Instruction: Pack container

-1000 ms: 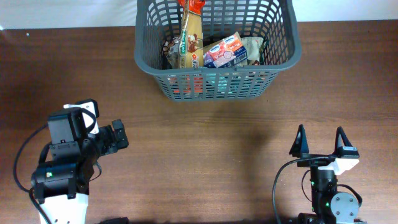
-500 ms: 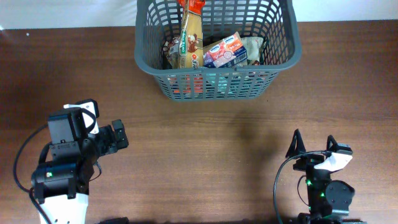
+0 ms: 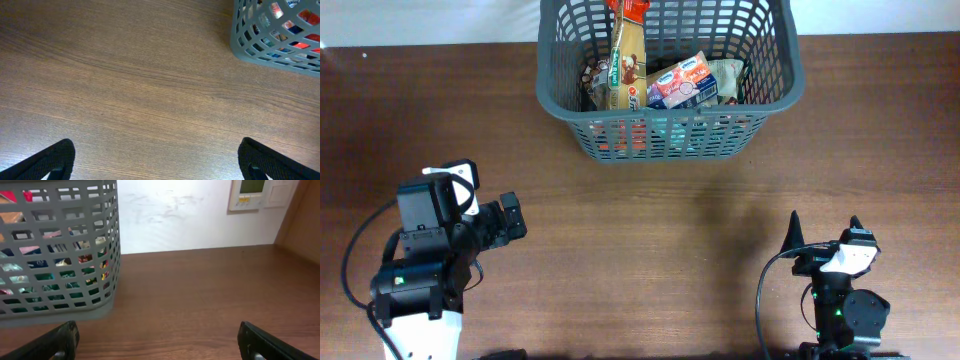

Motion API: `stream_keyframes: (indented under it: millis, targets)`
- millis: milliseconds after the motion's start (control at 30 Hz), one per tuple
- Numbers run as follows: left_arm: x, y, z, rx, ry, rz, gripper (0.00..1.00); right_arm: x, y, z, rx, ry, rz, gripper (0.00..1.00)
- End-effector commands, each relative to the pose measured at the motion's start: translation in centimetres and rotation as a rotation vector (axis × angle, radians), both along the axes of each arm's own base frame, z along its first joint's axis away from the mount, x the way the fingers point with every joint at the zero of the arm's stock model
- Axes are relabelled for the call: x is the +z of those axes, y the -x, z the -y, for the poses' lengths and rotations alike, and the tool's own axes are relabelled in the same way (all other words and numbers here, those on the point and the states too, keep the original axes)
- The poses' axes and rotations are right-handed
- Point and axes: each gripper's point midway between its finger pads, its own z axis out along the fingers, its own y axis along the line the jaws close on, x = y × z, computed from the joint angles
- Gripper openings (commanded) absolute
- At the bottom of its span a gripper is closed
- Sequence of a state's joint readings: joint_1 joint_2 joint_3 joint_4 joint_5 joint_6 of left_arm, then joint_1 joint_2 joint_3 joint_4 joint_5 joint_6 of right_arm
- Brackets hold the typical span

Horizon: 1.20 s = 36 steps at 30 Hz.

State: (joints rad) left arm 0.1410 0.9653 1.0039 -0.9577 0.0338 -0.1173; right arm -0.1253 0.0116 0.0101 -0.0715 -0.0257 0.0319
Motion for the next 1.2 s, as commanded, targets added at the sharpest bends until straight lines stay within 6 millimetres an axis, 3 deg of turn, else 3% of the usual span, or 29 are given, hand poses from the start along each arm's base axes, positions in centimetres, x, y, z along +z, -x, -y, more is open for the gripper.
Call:
stream_keyframes:
  millis: [0, 933, 1000, 1067, 1167]
  targets:
    - [0.0, 0.1, -0.3, 0.012, -0.004, 0.002, 0.99, -0.2, 0.0, 0.0, -0.001, 0.028, -0.007, 0.99]
    - [0.3, -0.2, -0.1, 0.003, 0.005, 0.022, 0.99, -0.2, 0.0, 0.0, -0.001, 0.028, -0.007, 0.99]
    - [2.1, -1.4, 1.0, -0.045, 0.039, 0.122, 0.99, -0.2, 0.0, 0.0, -0.001, 0.028, -0.007, 0.99]
    - [5.1, -2.7, 2.2, -0.099, 0.047, 0.269, 0.99, -0.2, 0.0, 0.0, -0.001, 0.028, -0.007, 0.99]
    - [11.0, -3.5, 3.3, -0.152, 0.014, 0.523, 0.99, -0.2, 0.0, 0.0, -0.001, 0.028, -0.007, 0.99]
